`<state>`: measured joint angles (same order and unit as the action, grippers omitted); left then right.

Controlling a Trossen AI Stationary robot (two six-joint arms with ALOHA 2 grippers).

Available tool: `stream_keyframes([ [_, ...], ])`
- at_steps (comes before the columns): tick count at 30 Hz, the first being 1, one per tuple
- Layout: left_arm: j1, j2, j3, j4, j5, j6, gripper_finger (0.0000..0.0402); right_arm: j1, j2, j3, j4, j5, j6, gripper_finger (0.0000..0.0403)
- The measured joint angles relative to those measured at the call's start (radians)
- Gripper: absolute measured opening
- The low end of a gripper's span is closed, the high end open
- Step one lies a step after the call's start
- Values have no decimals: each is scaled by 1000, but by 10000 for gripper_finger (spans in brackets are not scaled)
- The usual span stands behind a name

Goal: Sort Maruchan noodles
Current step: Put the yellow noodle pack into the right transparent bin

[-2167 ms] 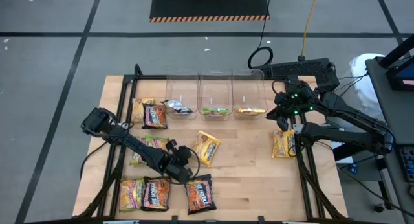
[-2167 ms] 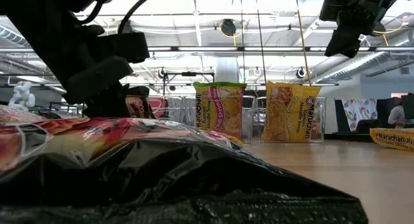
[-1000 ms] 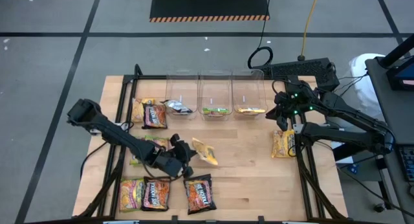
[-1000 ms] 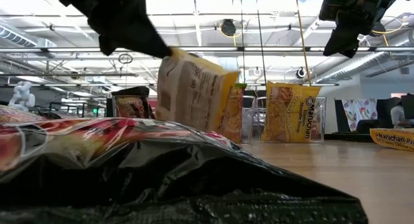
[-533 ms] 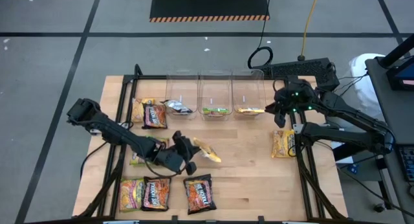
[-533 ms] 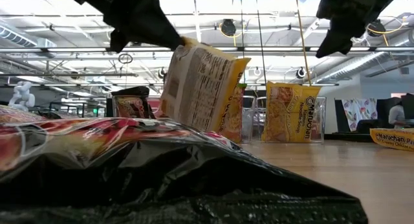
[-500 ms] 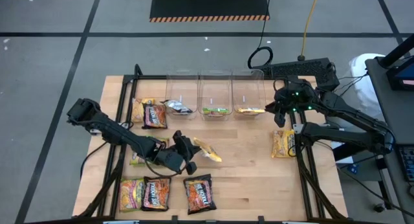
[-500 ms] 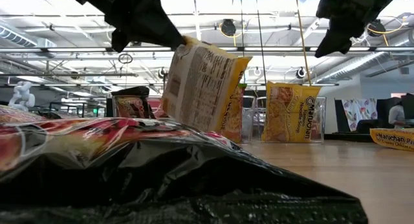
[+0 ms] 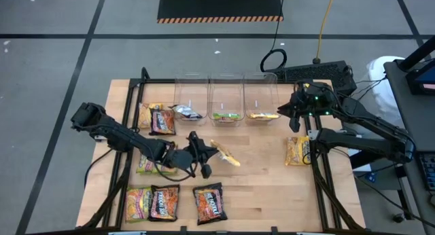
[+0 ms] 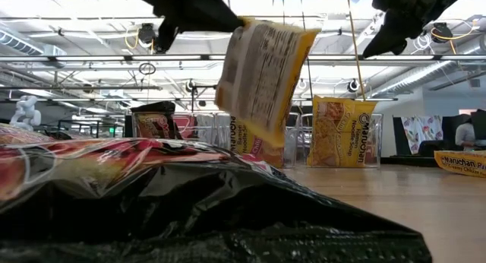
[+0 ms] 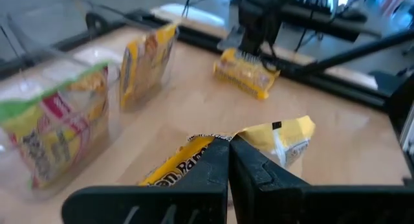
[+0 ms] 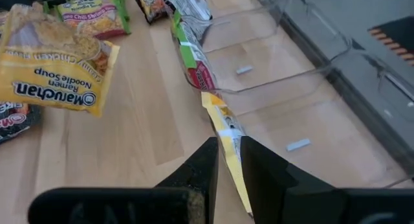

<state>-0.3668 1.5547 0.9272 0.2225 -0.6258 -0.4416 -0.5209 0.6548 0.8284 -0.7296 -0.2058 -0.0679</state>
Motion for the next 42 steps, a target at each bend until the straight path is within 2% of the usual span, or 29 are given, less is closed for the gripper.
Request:
stream_keyframes([
  [9,84,0,5,180,104,126,0,0,-84,0,8,1,-43,59],
  [19,229,0,166,79,263,253,0,0,-158,0,8,0,-46,59],
  [30,394,8,426,-75,300,405,0,0,-162,0,7,0,-50,59],
  [36,489,15,451,-78,383,400,0,0,-162,0,7,0,-80,59],
  [42,569,103,452,13,506,355,0,0,-163,0,8,-3,-107,59],
])
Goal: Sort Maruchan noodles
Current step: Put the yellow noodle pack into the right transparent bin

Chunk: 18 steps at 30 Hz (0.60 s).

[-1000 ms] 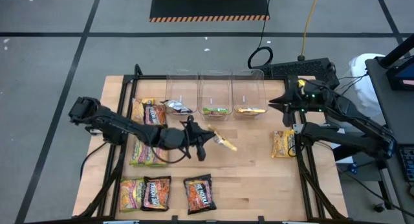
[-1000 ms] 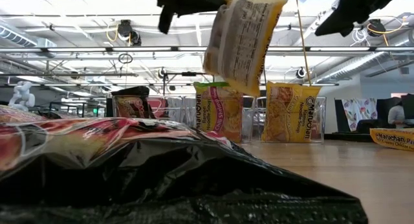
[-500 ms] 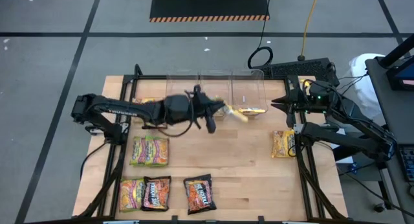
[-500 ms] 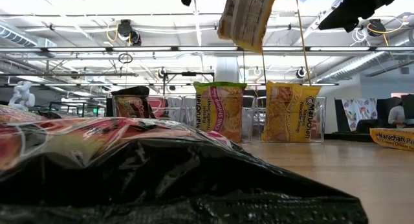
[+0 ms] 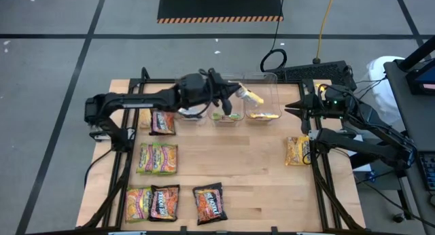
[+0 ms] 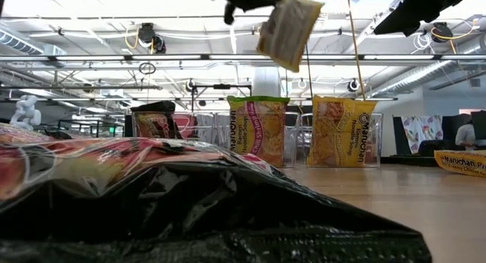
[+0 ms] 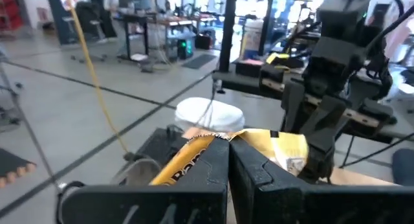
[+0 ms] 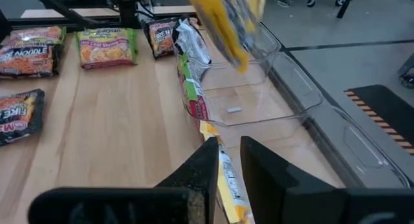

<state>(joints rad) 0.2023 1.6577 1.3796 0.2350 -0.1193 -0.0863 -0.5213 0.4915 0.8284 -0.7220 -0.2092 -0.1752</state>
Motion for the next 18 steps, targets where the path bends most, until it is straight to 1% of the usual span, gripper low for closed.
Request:
stream_keyframes([
  [4,34,67,0,79,67,-33,0,0,-4,0,6,0,-48,59],
  [10,73,150,15,155,132,-80,0,0,-38,0,7,-1,-58,59],
  [13,83,204,77,147,173,-85,0,0,-71,0,7,-1,-70,59],
  [18,83,312,248,60,228,-73,0,0,-120,0,6,-1,-69,59],
])
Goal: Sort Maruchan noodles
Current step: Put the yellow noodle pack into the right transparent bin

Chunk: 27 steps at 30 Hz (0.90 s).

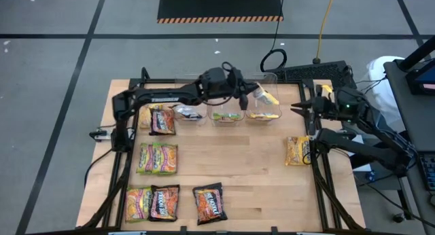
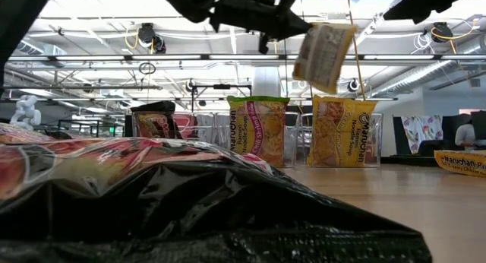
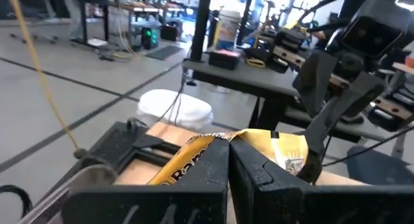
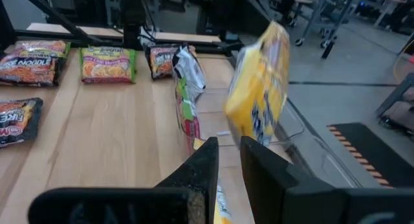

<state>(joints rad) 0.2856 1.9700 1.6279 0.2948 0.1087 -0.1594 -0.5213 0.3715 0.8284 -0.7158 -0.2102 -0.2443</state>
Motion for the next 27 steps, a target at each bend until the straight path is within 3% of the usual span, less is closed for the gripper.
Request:
stream_keyframes([
  [8,-9,127,185,-67,32,5,0,0,-62,0,-53,-4,4,59],
  [27,-10,141,196,-134,21,14,0,0,-133,0,-91,-16,20,59],
])
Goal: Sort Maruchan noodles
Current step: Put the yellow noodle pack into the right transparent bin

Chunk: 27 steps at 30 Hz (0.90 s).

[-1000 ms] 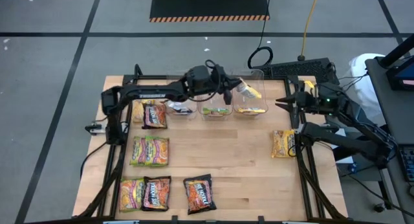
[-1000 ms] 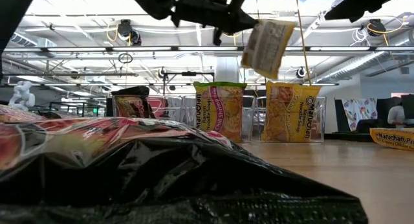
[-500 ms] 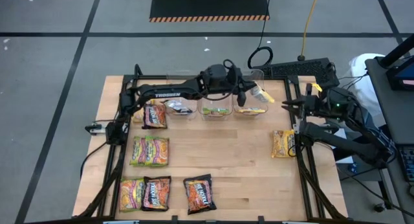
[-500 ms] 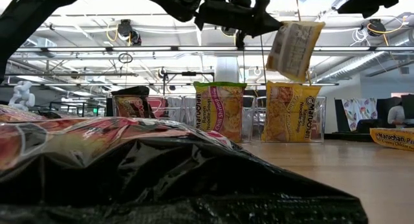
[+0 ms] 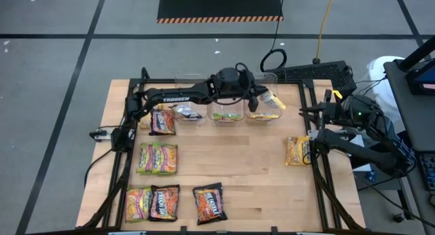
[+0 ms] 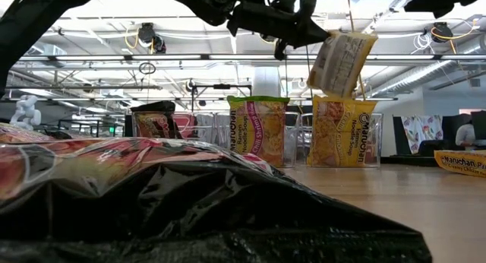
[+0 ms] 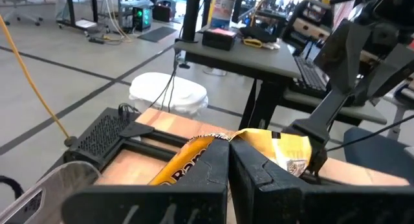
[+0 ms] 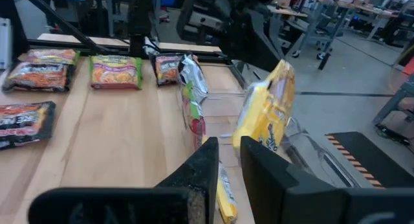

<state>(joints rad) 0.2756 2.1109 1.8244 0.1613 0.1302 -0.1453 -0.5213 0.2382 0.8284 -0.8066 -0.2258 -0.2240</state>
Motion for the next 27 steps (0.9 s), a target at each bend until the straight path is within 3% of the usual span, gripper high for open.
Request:
stream_keyframes([
  [19,1,159,1,43,0,-84,0,0,0,0,-13,-66,1,59],
  [27,-29,162,1,-31,-20,-110,0,0,0,0,-17,-66,1,59],
])
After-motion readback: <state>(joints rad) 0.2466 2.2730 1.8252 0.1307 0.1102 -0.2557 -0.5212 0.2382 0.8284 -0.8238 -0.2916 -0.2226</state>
